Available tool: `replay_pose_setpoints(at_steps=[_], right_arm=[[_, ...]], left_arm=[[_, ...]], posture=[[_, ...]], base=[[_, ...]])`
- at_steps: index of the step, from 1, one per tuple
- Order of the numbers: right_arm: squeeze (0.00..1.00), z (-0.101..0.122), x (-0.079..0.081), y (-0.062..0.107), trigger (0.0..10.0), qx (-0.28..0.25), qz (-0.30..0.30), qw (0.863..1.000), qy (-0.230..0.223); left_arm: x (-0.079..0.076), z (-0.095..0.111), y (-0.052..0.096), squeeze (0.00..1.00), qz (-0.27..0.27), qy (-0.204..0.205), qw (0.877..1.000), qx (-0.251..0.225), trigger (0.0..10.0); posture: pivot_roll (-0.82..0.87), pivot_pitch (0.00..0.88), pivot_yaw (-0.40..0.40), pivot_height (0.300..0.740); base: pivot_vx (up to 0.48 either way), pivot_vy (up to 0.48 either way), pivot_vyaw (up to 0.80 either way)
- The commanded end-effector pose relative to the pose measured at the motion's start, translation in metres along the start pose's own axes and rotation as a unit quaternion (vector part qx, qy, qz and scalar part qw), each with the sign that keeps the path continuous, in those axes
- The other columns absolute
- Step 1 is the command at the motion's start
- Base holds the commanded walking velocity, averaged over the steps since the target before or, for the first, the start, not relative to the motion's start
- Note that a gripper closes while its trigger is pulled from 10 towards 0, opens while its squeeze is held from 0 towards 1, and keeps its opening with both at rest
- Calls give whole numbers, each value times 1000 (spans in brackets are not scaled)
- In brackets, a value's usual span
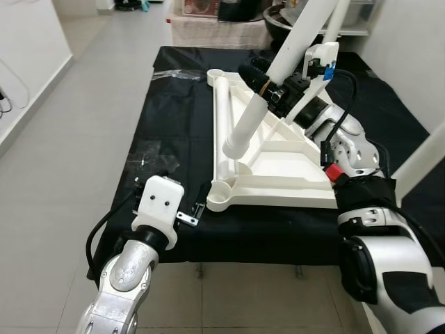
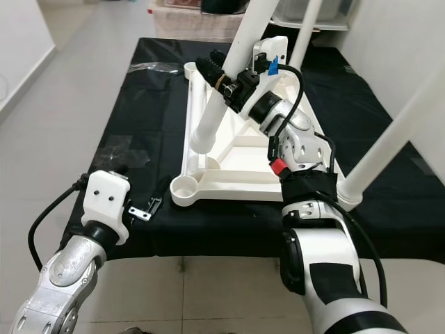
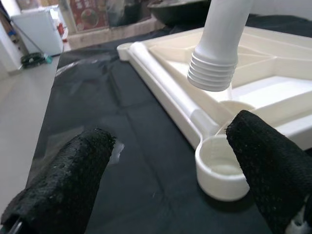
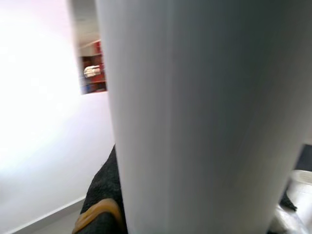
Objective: Building children table
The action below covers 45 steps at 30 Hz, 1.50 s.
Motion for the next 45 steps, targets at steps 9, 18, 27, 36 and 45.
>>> replay_pose_setpoints(at_steps=[9, 18, 27, 36, 45], right_arm=[[0, -5, 19, 7, 10000, 108, 144, 984, -5], [0, -26, 30, 8, 10000, 196, 221, 955, -10], [0, -22, 46, -16, 10000, 176, 247, 953, -5], [0, -24, 63, -19, 10000, 183, 309, 933, -8], [0, -29, 74, -16, 10000, 190, 355, 915, -20]], left_arm=[[-16, 5, 18, 0, -51, 29, 998, -2, 10000], [-31, 14, 29, 0, -77, 51, 996, -4, 10000], [-40, 18, 35, 0, -89, 63, 994, 2, 10000], [-42, 17, 36, 0, -87, 64, 994, 6, 10000], [-40, 15, 36, 0, -82, 62, 995, 10, 10000]], posture=[[106, 159, -65, 740], [123, 217, -63, 740], [124, 241, -68, 740], [122, 239, -75, 740], [118, 237, -75, 740]], base=[[0, 0, 0], [0, 0, 0], [0, 0, 0], [0, 0, 0], [0, 0, 0]])
Point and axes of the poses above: a point about 5 cm out from each wrist's last joint towards the gripper, its own y axis pointing back from the gripper into the wrist, its own z axis along the axis of the wrist's last joint, x = y × z, the point moved 5 cm from there along -y, pointing out of the wrist towards the gripper, and after that the axes turned 14 degrees about -y, right-handed, at the moved point
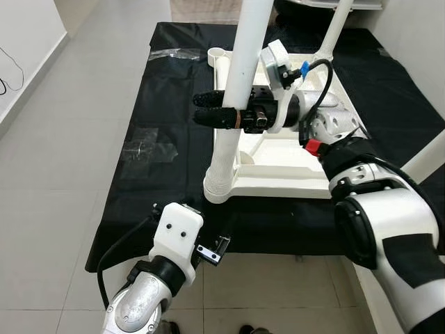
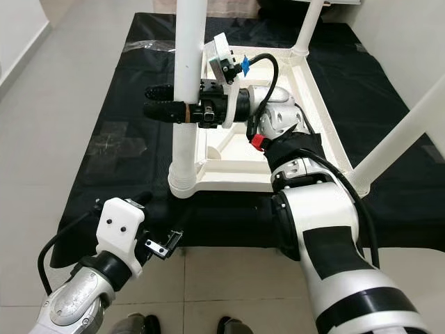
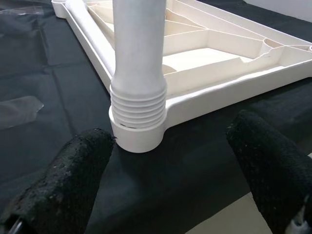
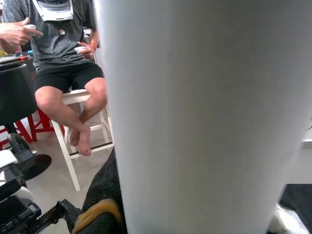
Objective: Building children table
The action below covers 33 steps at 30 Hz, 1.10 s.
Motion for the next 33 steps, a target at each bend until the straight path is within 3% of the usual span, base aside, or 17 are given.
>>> replay_pose_setpoints(at_steps=[1, 7, 14, 19, 24, 26, 33], right_arm=[[0, -2, 5, -6, 10000, 6, 27, 1000, -1], [0, -9, 6, -11, 10000, 18, 35, 999, 0], [0, -17, 2, -32, 10000, 41, 17, 999, 13], [0, -22, 0, -37, 10000, 52, 11, 998, 14], [0, -21, 0, -35, 10000, 55, 10, 998, 12], [0, -6, 4, -25, 10000, 31, 30, 999, 2], [0, 4, 3, -19, 10000, 19, 20, 1000, 6]], left_arm=[[2, -1, 3, 0, 5, -3, 1000, 5, 10000], [1, 0, 3, 0, 5, -5, 1000, 4, 10000], [4, 0, 3, 0, 10, -7, 1000, 4, 10000], [3, 0, 2, 0, 12, -7, 1000, 3, 10000], [4, 1, 2, 0, 13, -8, 1000, 2, 10000], [5, 0, 2, 0, 16, -10, 1000, 3, 10000], [5, 0, 2, 0, 17, -10, 1000, 3, 10000]], posture=[[118, 237, -75, 740], [120, 237, -76, 740], [117, 240, -79, 740], [117, 241, -79, 740], [117, 242, -85, 740], [113, 243, -85, 740], [112, 243, -85, 740]], base=[[0, 0, 0], [0, 0, 0], [0, 0, 0], [0, 0, 0], [0, 0, 0], [0, 0, 0], [0, 0, 0]])
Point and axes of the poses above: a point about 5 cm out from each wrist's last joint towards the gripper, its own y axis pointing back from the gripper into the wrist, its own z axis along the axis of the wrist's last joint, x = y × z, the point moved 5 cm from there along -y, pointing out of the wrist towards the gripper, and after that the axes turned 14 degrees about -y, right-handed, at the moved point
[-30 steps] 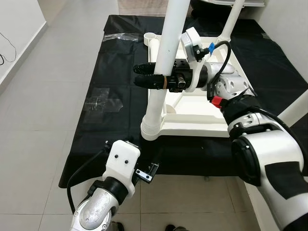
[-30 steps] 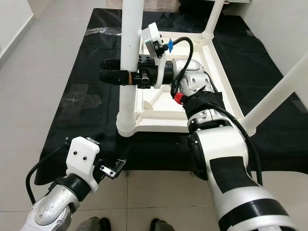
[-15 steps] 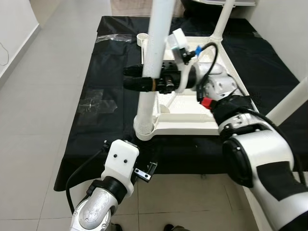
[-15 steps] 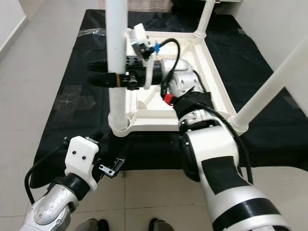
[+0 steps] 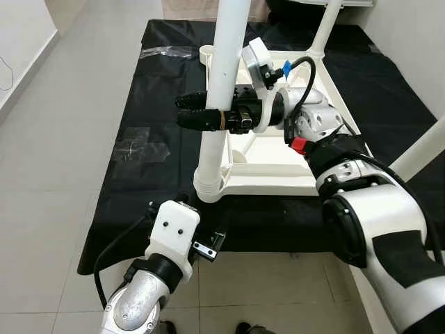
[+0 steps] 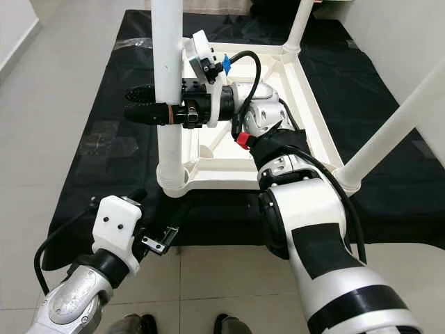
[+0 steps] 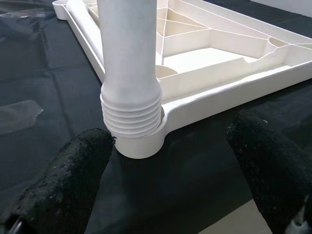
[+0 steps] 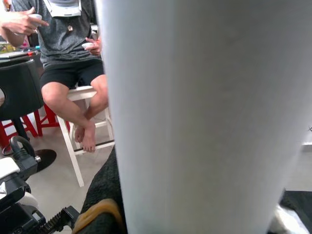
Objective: Building children table
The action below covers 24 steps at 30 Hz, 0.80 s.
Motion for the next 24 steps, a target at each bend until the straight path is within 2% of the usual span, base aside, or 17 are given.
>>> replay_pose_setpoints(at_steps=[1, 3, 12, 24], right_arm=[[0, 8, -2, 9, 10000, 1, -14, 1000, 1], [0, 13, -3, 14, 10000, -4, -23, 1000, 5], [0, 3, -6, 12, 10000, 26, -34, 999, 13], [0, -9, 2, 2, 10000, 43, 10, 999, 1]], left_arm=[[0, 0, 2, 0, 2, 0, 1000, 1, 10000], [-1, 0, 2, 0, 2, 0, 1000, 1, 10000], [-1, 0, 2, 0, 3, -1, 1000, 1, 10000], [-2, 0, 2, 0, 1, -4, 1000, 1, 10000]], posture=[[111, 242, -83, 740], [111, 242, -83, 740], [113, 233, -85, 740], [111, 221, -85, 740]], base=[[0, 0, 0], [0, 0, 0], [0, 0, 0], [0, 0, 0]])
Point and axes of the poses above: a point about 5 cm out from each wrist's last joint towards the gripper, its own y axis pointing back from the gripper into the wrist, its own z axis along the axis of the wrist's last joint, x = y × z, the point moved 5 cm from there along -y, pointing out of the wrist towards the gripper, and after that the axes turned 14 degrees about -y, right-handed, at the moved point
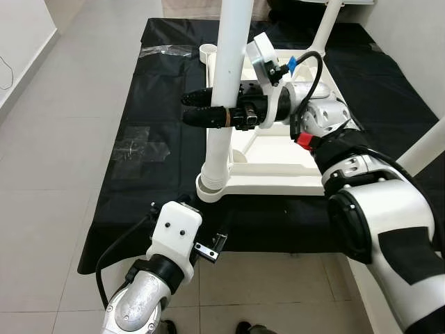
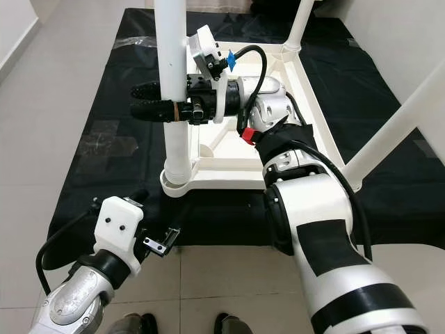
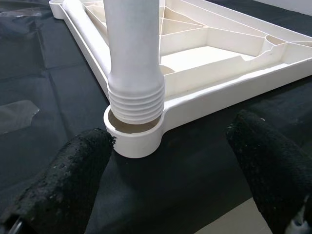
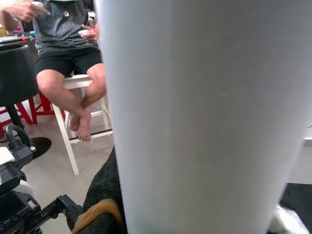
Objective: Building children table
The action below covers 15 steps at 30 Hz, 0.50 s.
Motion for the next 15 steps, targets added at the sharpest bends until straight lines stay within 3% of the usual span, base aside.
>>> replay_pose_setpoints(at_steps=[1, 15], right_arm=[[0, -11, 3, -6, 10000, 17, 21, 1000, -15], [0, -1, 7, -8, 10000, -1, 37, 999, -16]], left_arm=[[-1, 0, 2, 0, 1, 0, 1000, 0, 10000], [0, -2, 2, 0, 3, -2, 1000, 2, 10000]], posture=[[111, 220, -87, 740], [109, 215, -91, 740]], base=[[0, 0, 0], [0, 0, 0]])
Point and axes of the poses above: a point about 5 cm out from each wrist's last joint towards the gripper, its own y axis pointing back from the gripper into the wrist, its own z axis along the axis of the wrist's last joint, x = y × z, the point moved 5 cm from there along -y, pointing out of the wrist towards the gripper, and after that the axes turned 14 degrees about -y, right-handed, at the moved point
